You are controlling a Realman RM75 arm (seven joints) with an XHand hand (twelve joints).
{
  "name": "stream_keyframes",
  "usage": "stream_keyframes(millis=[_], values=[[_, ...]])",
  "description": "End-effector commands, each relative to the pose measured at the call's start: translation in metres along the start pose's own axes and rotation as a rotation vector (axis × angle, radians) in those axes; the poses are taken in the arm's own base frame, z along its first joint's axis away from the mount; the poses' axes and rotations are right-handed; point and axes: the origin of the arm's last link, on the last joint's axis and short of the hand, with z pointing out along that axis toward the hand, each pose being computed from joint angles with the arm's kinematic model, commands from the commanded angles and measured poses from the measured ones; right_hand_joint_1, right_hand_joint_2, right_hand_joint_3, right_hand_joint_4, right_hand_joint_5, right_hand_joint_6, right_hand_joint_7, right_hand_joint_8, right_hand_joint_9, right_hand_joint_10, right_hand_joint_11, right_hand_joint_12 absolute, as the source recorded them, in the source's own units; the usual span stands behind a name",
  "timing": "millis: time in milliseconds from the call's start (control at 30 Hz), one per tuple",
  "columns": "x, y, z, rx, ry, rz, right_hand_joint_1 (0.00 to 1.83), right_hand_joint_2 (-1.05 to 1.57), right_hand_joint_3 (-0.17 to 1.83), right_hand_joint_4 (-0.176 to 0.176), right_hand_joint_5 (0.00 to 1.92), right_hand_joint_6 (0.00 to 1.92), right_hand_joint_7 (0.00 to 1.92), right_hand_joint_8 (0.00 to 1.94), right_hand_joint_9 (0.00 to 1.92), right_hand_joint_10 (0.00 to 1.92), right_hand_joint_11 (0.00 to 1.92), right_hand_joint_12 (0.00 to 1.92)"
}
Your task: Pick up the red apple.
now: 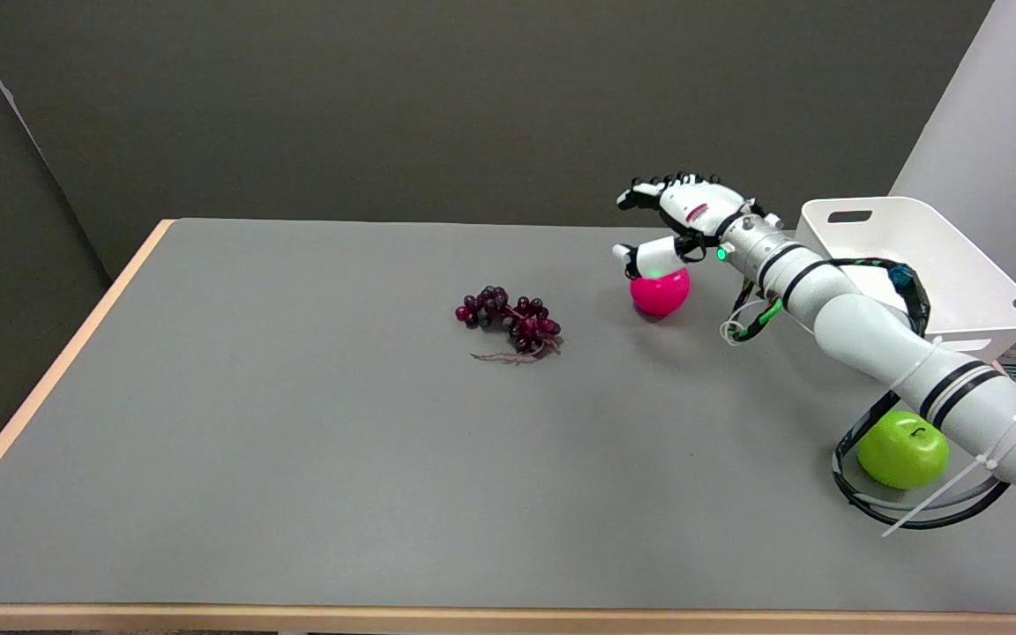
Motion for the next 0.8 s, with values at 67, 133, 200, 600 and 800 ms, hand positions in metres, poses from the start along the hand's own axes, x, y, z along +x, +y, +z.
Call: stream_keyframes(millis=[67, 133, 200, 600, 800], values=[[-0.034, 0.011, -0.006, -0.017, -0.11, -0.069, 0.38, 0.64, 0.94, 0.065, 0.25, 0.49, 0.31, 0.35, 0.21, 0.7, 0.05, 1.11], [-0.034, 0.012, -0.007, -0.018, -0.113, -0.069, 0.41, 0.66, 0.87, 0.064, 0.25, 0.47, 0.32, 0.33, 0.21, 0.71, 0.04, 1.15], [-0.035, 0.012, -0.007, -0.018, -0.116, -0.068, 0.41, 0.66, 0.88, 0.064, 0.25, 0.47, 0.32, 0.33, 0.21, 0.71, 0.04, 1.15], [-0.048, 0.015, -0.008, -0.032, -0.147, -0.06, 0.42, 0.66, 0.88, 0.065, 0.25, 0.48, 0.32, 0.33, 0.22, 0.71, 0.05, 1.15], [-0.051, 0.014, -0.008, -0.03, -0.153, -0.059, 0.44, 0.66, 0.89, 0.066, 0.25, 0.47, 0.32, 0.33, 0.22, 0.71, 0.06, 1.16]])
